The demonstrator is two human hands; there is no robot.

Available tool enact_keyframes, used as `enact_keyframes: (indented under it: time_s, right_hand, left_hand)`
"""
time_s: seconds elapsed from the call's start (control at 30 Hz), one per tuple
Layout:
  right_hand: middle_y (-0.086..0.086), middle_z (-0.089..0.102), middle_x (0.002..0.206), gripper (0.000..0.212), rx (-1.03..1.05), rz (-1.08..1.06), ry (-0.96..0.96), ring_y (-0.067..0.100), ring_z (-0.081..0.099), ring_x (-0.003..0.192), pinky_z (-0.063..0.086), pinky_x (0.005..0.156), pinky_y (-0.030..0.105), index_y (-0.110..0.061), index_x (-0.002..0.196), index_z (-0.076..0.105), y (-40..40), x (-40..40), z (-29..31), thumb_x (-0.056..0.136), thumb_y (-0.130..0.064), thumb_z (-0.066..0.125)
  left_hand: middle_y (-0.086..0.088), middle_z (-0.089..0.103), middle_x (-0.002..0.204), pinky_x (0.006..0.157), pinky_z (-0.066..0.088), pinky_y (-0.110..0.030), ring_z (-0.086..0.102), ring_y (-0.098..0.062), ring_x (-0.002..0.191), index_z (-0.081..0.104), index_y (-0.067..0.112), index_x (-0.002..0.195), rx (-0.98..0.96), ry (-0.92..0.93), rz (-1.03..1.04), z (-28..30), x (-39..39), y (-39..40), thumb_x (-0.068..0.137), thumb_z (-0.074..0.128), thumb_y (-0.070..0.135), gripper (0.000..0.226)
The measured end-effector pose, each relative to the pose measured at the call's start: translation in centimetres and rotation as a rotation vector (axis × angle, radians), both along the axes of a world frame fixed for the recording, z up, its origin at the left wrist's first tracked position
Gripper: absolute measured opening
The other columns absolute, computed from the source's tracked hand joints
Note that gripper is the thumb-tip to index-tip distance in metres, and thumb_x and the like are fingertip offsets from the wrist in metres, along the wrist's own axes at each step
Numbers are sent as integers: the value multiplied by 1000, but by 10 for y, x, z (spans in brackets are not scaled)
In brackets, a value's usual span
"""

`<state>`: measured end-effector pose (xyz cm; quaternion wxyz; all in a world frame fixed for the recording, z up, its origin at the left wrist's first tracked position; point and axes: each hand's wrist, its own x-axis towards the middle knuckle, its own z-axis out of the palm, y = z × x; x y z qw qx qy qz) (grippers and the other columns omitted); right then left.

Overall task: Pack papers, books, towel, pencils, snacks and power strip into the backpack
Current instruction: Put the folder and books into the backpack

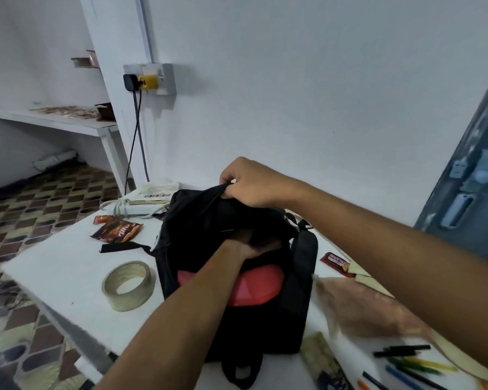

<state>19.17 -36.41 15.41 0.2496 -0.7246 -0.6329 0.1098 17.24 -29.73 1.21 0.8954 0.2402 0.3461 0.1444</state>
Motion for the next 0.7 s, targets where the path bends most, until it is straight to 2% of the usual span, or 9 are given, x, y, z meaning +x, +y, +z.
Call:
enact_keyframes:
  time_s: [0.07, 0.1, 0.17, 0.23, 0.3, 0.33, 0.4, 0.53, 0.7]
  right_hand:
    - [16, 67, 80, 13, -9, -1, 9, 23, 57, 72, 42, 65, 30, -2, 82, 67, 2, -2, -1, 82, -9, 57]
    - [17, 68, 83, 13, -13, -2, 9, 23, 58, 74, 42, 65, 29, -2, 82, 67, 2, -3, -1, 83, -10, 57]
    - [18, 68, 86, 13, -19, -3, 11, 22, 58, 74, 41, 64, 28, -1, 82, 68, 2, -3, -2, 83, -10, 57]
    - [18, 68, 87, 15, -21, -11, 22, 20, 56, 73, 41, 65, 28, 0, 84, 68, 2, -3, -3, 84, -10, 57]
    - [17, 68, 84, 15, -20, -28, 40, 19, 56, 72, 41, 65, 28, 1, 85, 68, 3, -1, -3, 85, -11, 58]
    - [15, 66, 79, 15, -14, -41, 52, 19, 55, 71, 40, 65, 28, 1, 84, 68, 3, 0, -3, 86, -12, 58]
    - [6, 60, 70, 15, -3, -66, 86, 16, 53, 68, 39, 64, 27, 0, 83, 68, 3, 3, 0, 87, -12, 59]
    - [2, 57, 66, 15, 7, -71, 131, 14, 51, 63, 39, 62, 27, 1, 83, 68, 6, 0, 2, 87, -11, 59]
    - [5, 58, 70, 16, 6, -73, 167, 15, 51, 64, 38, 60, 26, 3, 87, 68, 6, -6, -2, 87, -10, 59]
  left_hand:
    - [-25, 66, 85, 88, 52, -42, 66, -34, 93, 56, -6, 93, 79, 110, -53, -13, 2, 10, 102, 35, 13, 30]
    - [-22, 68, 70, 70, 58, -35, 71, -29, 70, 56, -4, 89, 158, 181, -104, -21, 2, 11, 102, 33, 11, 31]
    - [-14, 65, 50, 39, 51, -26, 64, -19, 41, 52, 0, 84, 295, 372, -240, -36, -3, 6, 104, 29, 14, 34]
    - [-6, 61, 42, 35, 45, -20, 57, -10, 33, 47, 7, 80, 576, 565, -429, -43, -7, 0, 104, 25, 19, 35]
    - [-6, 69, 58, 51, 49, -23, 65, -13, 51, 58, 5, 84, 1012, 730, -510, -44, -7, -2, 101, 32, 26, 37]
    - [-11, 73, 78, 67, 51, -27, 70, -21, 75, 65, 1, 92, 1281, 840, -453, -45, -10, -2, 97, 40, 30, 39]
    - [-18, 69, 104, 85, 48, -33, 62, -34, 102, 68, 0, 105, 1541, 986, -183, -43, -23, -3, 86, 57, 37, 42]
    - [-18, 57, 121, 94, 48, -38, 53, -34, 115, 51, 3, 124, 1434, 1020, -4, -70, -49, 9, 72, 78, 42, 70]
    - [-19, 65, 111, 85, 53, -37, 63, -34, 102, 58, -2, 111, 1251, 887, 120, -82, -43, 15, 65, 86, 37, 67]
